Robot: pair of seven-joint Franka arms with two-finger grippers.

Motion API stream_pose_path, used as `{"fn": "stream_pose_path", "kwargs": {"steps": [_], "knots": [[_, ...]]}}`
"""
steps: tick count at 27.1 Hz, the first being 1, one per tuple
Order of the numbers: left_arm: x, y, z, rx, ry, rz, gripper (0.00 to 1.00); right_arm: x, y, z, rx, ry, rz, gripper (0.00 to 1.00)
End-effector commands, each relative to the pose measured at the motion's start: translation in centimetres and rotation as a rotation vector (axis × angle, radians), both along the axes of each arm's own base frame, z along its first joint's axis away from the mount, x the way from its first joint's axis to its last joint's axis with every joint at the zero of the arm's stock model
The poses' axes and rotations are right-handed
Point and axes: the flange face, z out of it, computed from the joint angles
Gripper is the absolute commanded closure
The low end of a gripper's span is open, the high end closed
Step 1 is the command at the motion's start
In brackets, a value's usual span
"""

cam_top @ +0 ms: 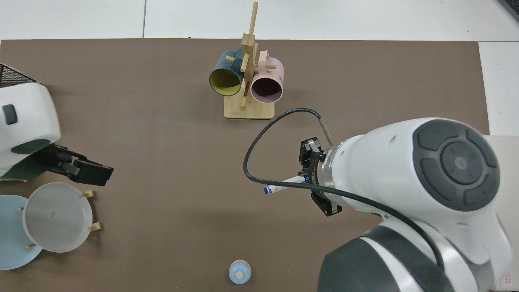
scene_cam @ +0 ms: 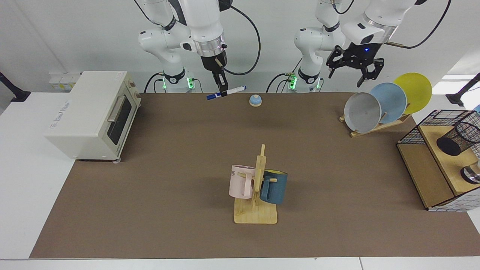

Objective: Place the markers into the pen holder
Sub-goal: 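Lift the marker with the right gripper while the left gripper reaches in, then bring the left gripper to the marker held by the right gripper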

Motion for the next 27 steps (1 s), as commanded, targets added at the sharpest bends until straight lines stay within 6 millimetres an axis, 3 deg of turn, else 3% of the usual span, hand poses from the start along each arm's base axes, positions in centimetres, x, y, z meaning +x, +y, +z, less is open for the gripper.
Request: {"fn": "stream_pose_path", "kwargs": {"steps": [1,3,6,11,14,21,27], "knots": [[-1.0,-2.8,0.1,-0.098,-0.040,-0.160,0.00,0.2,0.2,0.6,0.033,-0.001,-0.061,1.00],[-0.9,-4.0,0.2,-0.127,-0.067,-0.195,0.00,0.1,0.4,0.6,0.042,0.002,-0.070,1.00],[-1.3,-7.4,0.7,-0.147,-0.137,-0.306,0.00,0.0,0.6,0.9,0.072,0.009,-0.098,1.00],[-1.4,-9.3,1.0,-0.183,-0.210,-0.478,0.01,-0.4,1.4,1.5,0.131,0.026,-0.165,1.00],[-1.7,-10.6,0.5,-0.220,-0.207,-0.559,0.02,-0.3,1.8,1.8,0.173,0.023,-0.194,1.00],[-2.9,-17.1,-1.3,-0.251,-0.232,-0.648,0.06,-1.2,3.5,1.4,0.174,0.029,-0.173,1.00],[-2.8,-18.0,-2.0,-0.258,-0.258,-0.663,0.08,-1.3,3.5,1.4,0.173,0.028,-0.170,1.00]]}}
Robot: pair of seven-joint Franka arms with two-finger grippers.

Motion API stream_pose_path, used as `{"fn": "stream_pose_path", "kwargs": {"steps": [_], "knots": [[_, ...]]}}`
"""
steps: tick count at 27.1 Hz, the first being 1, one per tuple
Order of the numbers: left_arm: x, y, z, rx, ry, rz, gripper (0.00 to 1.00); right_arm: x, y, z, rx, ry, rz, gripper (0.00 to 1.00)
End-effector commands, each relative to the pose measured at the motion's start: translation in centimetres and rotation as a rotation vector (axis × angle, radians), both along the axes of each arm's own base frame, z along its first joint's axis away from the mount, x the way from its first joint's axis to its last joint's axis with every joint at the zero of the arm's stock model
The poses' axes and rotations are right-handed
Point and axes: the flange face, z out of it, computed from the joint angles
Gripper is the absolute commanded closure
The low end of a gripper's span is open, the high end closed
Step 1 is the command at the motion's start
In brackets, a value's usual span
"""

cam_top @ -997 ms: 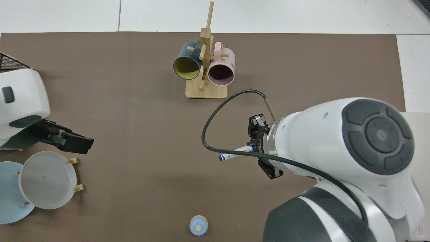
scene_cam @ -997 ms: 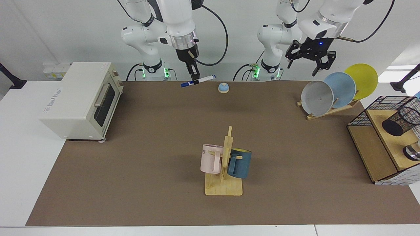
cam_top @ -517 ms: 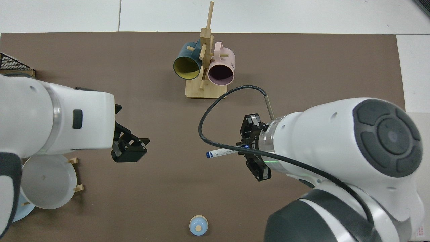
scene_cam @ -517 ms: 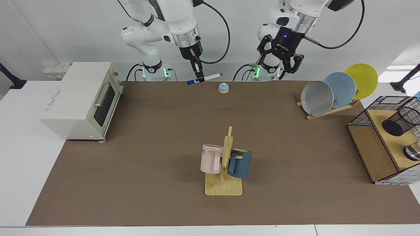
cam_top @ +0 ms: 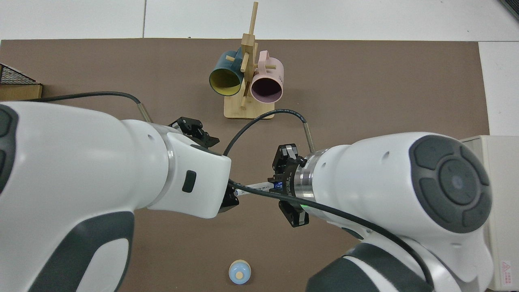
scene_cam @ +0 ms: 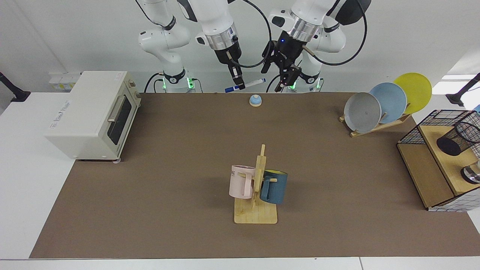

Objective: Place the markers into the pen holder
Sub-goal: 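Bring the left gripper to the marker held by the right gripper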

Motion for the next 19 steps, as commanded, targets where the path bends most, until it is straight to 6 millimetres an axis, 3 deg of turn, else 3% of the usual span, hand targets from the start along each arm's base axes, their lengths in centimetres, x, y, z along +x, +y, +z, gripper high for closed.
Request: {"fn": "stream_pose_path", "kwargs": {"steps": [1,8,10,19], "knots": [[0.1,-0.3,-0.8,-0.024,-0.017,-0.016,0.08,-0.2,0.2,0.2,0.024,-0.001,-0.023,1.00],[-1.0,-4.4,-3.4,-0.022,-0.006,-0.078,0.10,-0.4,0.5,0.2,0.023,0.000,-0.018,1.00],[-1.2,-4.9,-4.3,-0.014,0.008,-0.092,0.15,-0.4,0.5,0.2,0.023,-0.001,-0.013,1.00],[-1.5,-4.6,-4.9,0.010,0.012,-0.131,0.24,-0.4,0.4,0.1,0.013,-0.001,-0.011,1.00]]}}
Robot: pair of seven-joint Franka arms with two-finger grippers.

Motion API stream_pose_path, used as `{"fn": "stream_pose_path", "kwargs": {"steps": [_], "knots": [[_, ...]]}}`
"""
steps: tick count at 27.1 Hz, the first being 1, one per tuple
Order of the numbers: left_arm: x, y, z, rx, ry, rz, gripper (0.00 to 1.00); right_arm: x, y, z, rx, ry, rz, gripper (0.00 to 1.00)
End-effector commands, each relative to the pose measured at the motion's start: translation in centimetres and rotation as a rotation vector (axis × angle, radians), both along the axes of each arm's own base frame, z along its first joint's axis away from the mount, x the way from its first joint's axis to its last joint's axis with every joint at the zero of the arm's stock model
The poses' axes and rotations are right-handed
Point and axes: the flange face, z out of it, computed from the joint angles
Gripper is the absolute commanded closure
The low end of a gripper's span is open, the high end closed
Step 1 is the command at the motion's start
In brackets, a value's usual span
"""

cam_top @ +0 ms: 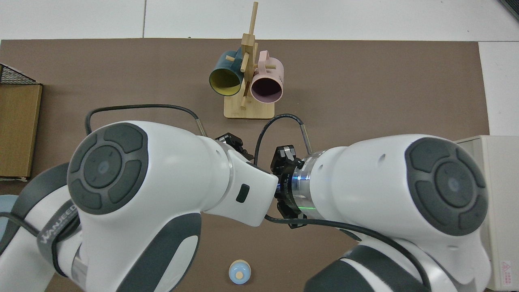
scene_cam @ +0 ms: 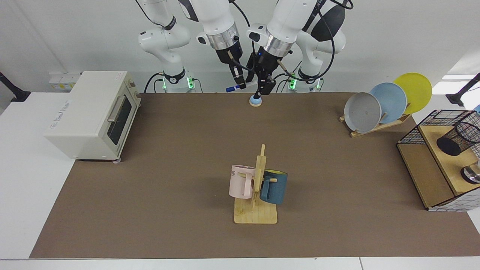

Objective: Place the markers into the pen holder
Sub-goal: 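Bring the left gripper to the marker held by the right gripper, then close the left gripper on the marker while the right gripper opens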

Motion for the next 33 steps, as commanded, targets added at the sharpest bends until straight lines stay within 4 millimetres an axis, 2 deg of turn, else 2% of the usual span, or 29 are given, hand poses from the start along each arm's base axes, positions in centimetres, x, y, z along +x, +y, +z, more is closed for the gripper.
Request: {"fn": "stream_pose_path", "kwargs": {"steps": [1,6,9,11,18,20,21,24,25,33], "knots": [[-0.3,0.4,0.0,-0.005,-0.012,-0.018,0.25,-0.2,0.1,0.1,0.012,-0.001,-0.018,1.00],[-0.3,0.5,0.0,0.001,-0.014,-0.018,0.38,-0.1,-0.2,-0.1,0.007,0.001,-0.023,1.00],[-0.3,0.4,0.2,-0.003,-0.020,-0.018,0.54,0.3,-0.8,-0.2,0.001,0.004,-0.029,1.00],[-0.2,0.5,0.2,-0.004,-0.023,-0.016,0.60,0.3,-0.9,-0.3,0.001,0.004,-0.030,1.00],[-0.1,0.6,0.3,-0.006,-0.027,-0.012,0.63,0.5,-1.0,-0.4,0.000,0.002,-0.032,1.00],[-0.1,0.6,0.3,-0.009,-0.031,-0.012,0.72,0.4,-1.0,-0.3,0.001,0.000,-0.034,1.00],[0.0,0.6,0.4,-0.011,-0.033,-0.011,0.73,0.4,-1.0,-0.3,0.002,-0.002,-0.033,1.00],[0.1,0.6,0.4,-0.012,-0.038,-0.014,0.91,0.5,-1.0,-0.4,0.002,0.001,-0.033,1.00],[0.1,0.8,0.4,-0.010,-0.039,-0.022,1.00,0.4,-1.0,-0.3,0.002,0.000,-0.033,1.00],[0.4,1.2,0.3,-0.008,-0.043,-0.034,1.00,0.4,-1.0,-0.4,0.001,0.002,-0.030,1.00]]}}
